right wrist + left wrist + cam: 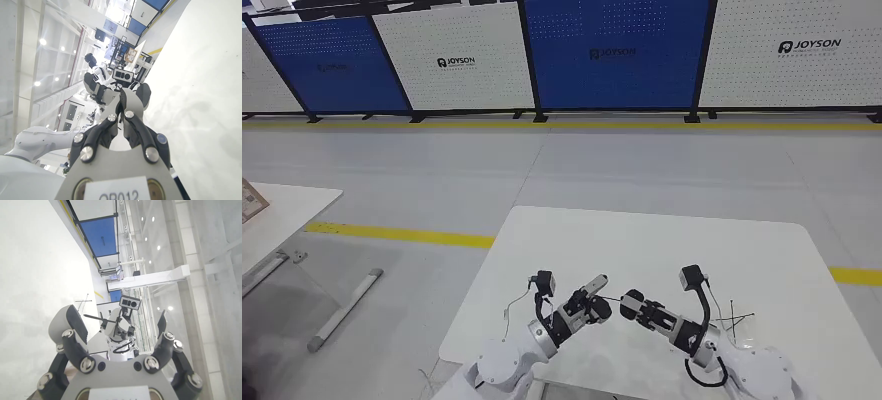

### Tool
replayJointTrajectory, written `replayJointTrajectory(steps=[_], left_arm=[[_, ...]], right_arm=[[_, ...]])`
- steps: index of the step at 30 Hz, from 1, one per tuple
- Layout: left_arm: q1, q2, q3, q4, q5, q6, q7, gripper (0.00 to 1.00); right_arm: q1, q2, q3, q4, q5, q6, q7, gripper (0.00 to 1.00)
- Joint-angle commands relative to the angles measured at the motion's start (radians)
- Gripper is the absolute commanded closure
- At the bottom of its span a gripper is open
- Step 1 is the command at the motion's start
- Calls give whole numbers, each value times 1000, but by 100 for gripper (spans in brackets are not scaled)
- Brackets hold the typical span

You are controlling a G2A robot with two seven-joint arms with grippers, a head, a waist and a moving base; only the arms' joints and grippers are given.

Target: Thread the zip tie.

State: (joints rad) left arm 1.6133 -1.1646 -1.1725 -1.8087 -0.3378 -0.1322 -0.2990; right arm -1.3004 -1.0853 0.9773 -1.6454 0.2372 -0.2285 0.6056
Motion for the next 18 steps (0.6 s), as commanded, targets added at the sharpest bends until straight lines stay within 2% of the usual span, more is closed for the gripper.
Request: replayJointTrajectory(steps=[1,8,12,13,14,15,16,18], left_arm=[[0,0,-1,0,-5,-1,-2,0],[-3,-1,4,0,-6,-2,0,0],[-9,-2,8,13,8,-47,8,0],[-9,-2,8,16,8,-52,9,9],[-9,-2,7,19,7,-56,9,59],[-9,-2,7,21,7,-58,8,94],[-9,-2,6,22,7,-60,6,100],[-7,-1,5,23,10,-62,-3,100]], right_arm=[[0,0,0,0,1,-1,2,100],[0,0,0,0,1,-1,2,100],[0,0,0,0,1,-1,2,100],[0,0,0,0,1,-1,2,100],[0,0,0,0,1,-1,2,100],[0,0,0,0,1,-1,2,100],[0,0,0,0,1,-1,2,100],[0,0,0,0,1,-1,2,100]])
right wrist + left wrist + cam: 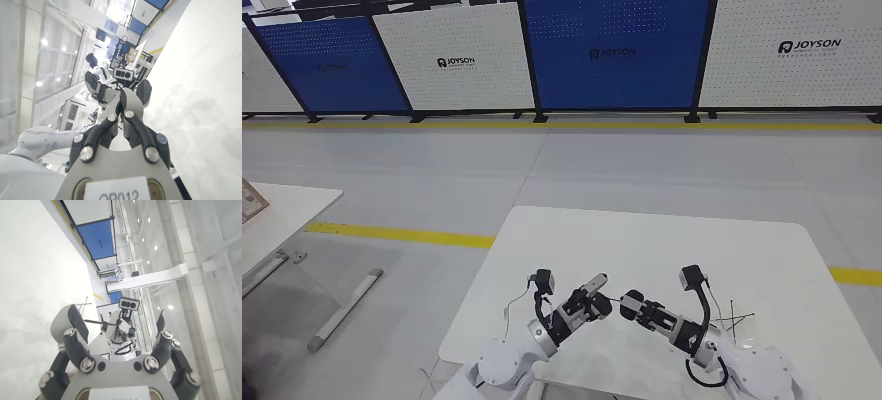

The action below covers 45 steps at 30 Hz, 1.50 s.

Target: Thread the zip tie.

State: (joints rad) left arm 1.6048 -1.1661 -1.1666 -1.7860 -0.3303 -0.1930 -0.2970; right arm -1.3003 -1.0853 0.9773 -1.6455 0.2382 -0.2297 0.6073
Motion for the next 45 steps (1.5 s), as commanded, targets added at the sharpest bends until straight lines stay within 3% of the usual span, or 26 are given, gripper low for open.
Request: replayJointTrajectory(steps=[1,8,20,21,23,24,25,33,34,38,45], left_arm=[[3,1,0,0,2,-5,-16,100],[10,7,-9,-5,2,-22,-68,100],[16,12,-19,-8,-4,-44,-86,100],[16,12,-19,-8,-1,-42,-86,84],[17,13,-20,-8,5,-39,-88,65],[17,14,-21,-8,10,-39,-89,58],[18,14,-22,-8,16,-39,-89,57],[25,18,-29,-11,36,-48,-84,74],[26,19,-30,-12,42,-49,-86,84],[34,21,-31,-17,51,-53,-92,97],[42,25,-32,-25,55,-52,-107,100]], right_arm=[[0,0,0,0,0,0,0,100],[0,0,0,0,0,0,0,100],[0,0,0,0,0,0,0,100],[0,0,0,0,0,0,0,100],[0,0,0,0,0,0,0,100],[0,0,0,0,0,0,0,100],[0,0,0,0,0,0,0,100],[0,0,0,0,0,0,0,100],[0,0,0,0,0,0,0,100],[0,0,0,0,0,0,0,100],[0,0,0,0,0,0,0,100]])
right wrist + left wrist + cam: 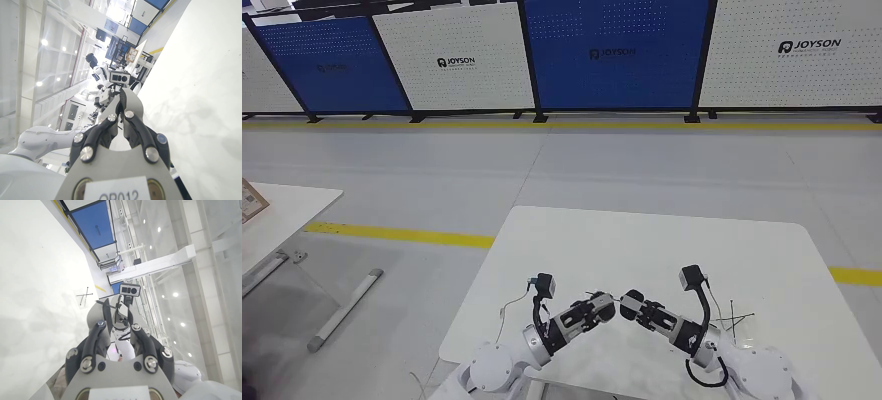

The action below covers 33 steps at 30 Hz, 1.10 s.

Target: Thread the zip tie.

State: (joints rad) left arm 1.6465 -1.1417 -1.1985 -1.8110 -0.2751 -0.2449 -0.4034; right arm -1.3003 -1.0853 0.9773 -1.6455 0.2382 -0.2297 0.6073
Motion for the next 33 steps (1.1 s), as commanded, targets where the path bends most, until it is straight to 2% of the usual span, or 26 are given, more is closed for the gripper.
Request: replayJointTrajectory(steps=[1,10,11,12,13,16,19,25,33], left_arm=[[0,1,0,0,-1,0,-2,100],[-10,2,4,8,-4,6,-4,100],[-10,2,5,7,-3,7,-3,95],[-11,3,6,7,-3,8,-2,75],[-11,3,6,7,-3,8,-2,69],[-12,3,6,5,-4,9,0,79],[-16,3,7,7,-8,11,3,80],[-19,4,10,10,-10,9,3,99],[-19,6,11,12,-8,1,3,100]], right_arm=[[0,0,0,0,0,0,0,100],[0,0,0,0,0,0,0,100],[0,0,0,0,0,0,0,100],[0,0,0,0,0,0,0,100],[0,0,0,0,0,0,0,100],[0,0,0,0,0,0,0,100],[0,0,0,0,0,0,0,100],[0,0,0,0,0,0,0,100],[0,0,0,0,0,0,0,100]])
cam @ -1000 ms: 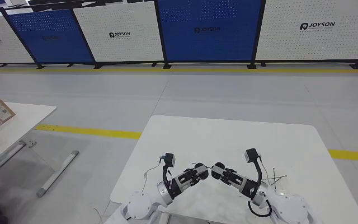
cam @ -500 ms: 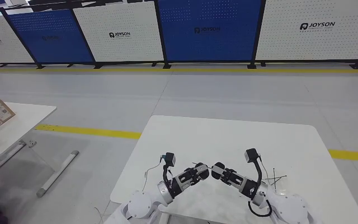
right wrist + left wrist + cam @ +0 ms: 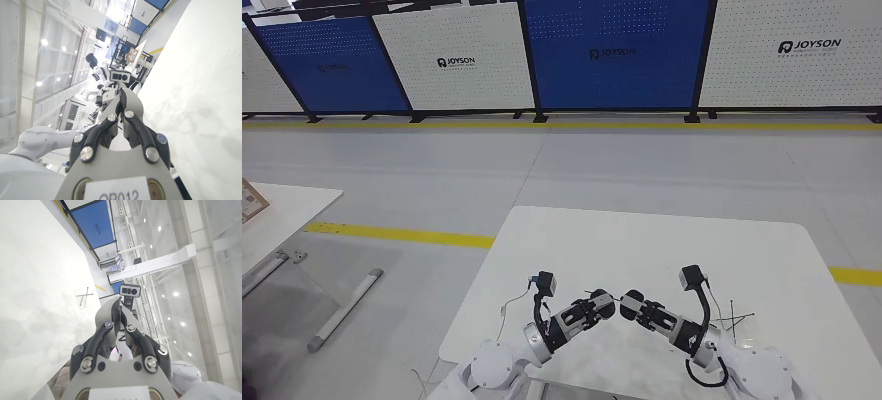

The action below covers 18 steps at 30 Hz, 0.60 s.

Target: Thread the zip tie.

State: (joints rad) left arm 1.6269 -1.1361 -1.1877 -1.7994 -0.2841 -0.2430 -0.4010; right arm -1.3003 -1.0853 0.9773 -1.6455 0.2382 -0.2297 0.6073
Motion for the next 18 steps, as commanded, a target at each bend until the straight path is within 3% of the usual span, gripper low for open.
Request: replayJointTrajectory(steps=[1,5,6,7,8,11,18], left_arm=[[1,0,1,0,2,-1,1,100],[0,1,4,3,2,0,4,100],[0,1,4,3,2,1,5,100],[0,1,5,3,3,1,5,100],[0,1,6,3,4,1,5,100],[2,2,8,2,5,1,7,100],[8,3,8,1,18,14,24,100]], right_arm=[[0,0,0,0,0,0,0,100],[-4,-1,0,-3,-1,2,-8,100],[-7,-1,0,-6,-2,3,-12,79],[-10,-1,3,-8,3,1,-14,51],[-14,-2,7,-8,8,0,-17,0],[-27,0,24,-12,19,-8,-17,0],[-121,17,121,-28,57,-93,-20,0]])
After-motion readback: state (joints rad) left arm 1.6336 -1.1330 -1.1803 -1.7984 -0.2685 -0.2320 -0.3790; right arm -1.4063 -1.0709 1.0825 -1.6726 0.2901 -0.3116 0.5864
